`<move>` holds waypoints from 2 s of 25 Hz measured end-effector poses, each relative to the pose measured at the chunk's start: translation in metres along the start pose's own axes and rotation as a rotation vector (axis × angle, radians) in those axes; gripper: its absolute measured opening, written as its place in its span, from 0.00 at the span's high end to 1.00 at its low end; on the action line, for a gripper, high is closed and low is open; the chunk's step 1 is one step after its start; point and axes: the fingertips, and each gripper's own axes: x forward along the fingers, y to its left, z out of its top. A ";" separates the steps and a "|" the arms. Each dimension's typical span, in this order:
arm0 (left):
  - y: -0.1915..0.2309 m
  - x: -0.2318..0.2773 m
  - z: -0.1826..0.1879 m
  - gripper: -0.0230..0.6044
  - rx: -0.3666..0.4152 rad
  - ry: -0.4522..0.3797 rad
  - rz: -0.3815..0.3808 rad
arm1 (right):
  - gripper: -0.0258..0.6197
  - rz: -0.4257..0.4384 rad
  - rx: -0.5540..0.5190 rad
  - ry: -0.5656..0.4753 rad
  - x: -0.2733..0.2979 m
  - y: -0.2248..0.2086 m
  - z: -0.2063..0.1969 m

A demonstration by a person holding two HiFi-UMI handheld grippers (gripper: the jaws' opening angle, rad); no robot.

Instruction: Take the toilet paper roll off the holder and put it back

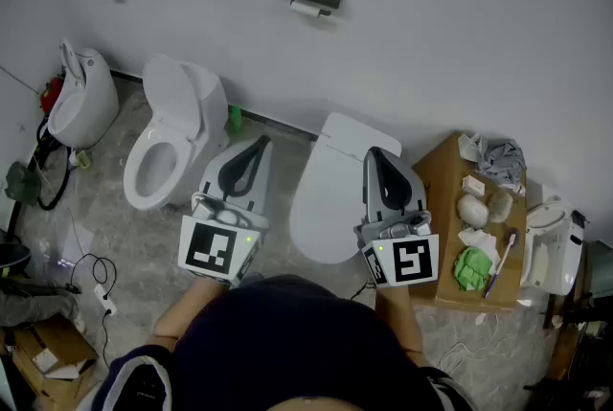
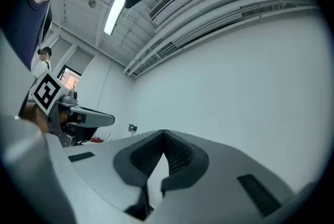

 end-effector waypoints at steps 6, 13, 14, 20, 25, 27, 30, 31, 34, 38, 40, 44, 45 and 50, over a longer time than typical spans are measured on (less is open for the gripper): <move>0.007 -0.037 -0.021 0.96 -0.024 0.064 0.056 | 0.94 0.046 -0.002 0.014 -0.003 0.028 0.004; 0.015 -0.047 -0.022 0.96 -0.007 0.063 0.103 | 0.93 0.059 0.031 0.002 -0.002 0.038 0.002; 0.013 -0.047 -0.023 0.96 -0.003 0.058 0.101 | 0.93 0.053 0.032 0.006 -0.002 0.037 0.000; 0.012 -0.047 -0.025 0.96 0.032 0.046 0.083 | 0.93 0.040 0.059 0.025 0.003 0.038 -0.009; 0.023 -0.036 -0.024 0.96 0.019 0.036 0.059 | 0.93 0.051 0.060 0.025 0.019 0.046 -0.012; 0.032 -0.026 -0.025 0.94 0.016 0.028 0.023 | 0.93 0.037 0.061 0.025 0.030 0.047 -0.015; 0.056 -0.006 -0.031 0.86 0.031 0.009 -0.038 | 0.93 0.004 0.064 0.026 0.053 0.047 -0.019; 0.065 0.001 -0.032 0.82 0.035 0.011 -0.051 | 0.93 -0.008 0.064 0.028 0.062 0.047 -0.021; 0.097 0.024 -0.036 0.76 0.030 0.024 -0.086 | 0.93 -0.041 0.064 0.038 0.092 0.046 -0.025; 0.137 0.059 -0.040 0.67 0.022 0.025 -0.148 | 0.93 -0.102 0.062 0.049 0.132 0.040 -0.028; 0.153 0.074 -0.042 0.64 0.004 0.019 -0.183 | 0.93 -0.136 0.063 0.059 0.149 0.037 -0.032; 0.182 0.103 -0.047 0.59 0.004 0.008 -0.238 | 0.93 -0.196 0.073 0.084 0.178 0.032 -0.042; 0.189 0.109 -0.047 0.59 0.005 0.006 -0.249 | 0.93 -0.208 0.074 0.087 0.186 0.031 -0.044; 0.219 0.133 -0.052 0.58 0.009 -0.010 -0.304 | 0.93 -0.268 0.076 0.104 0.217 0.031 -0.053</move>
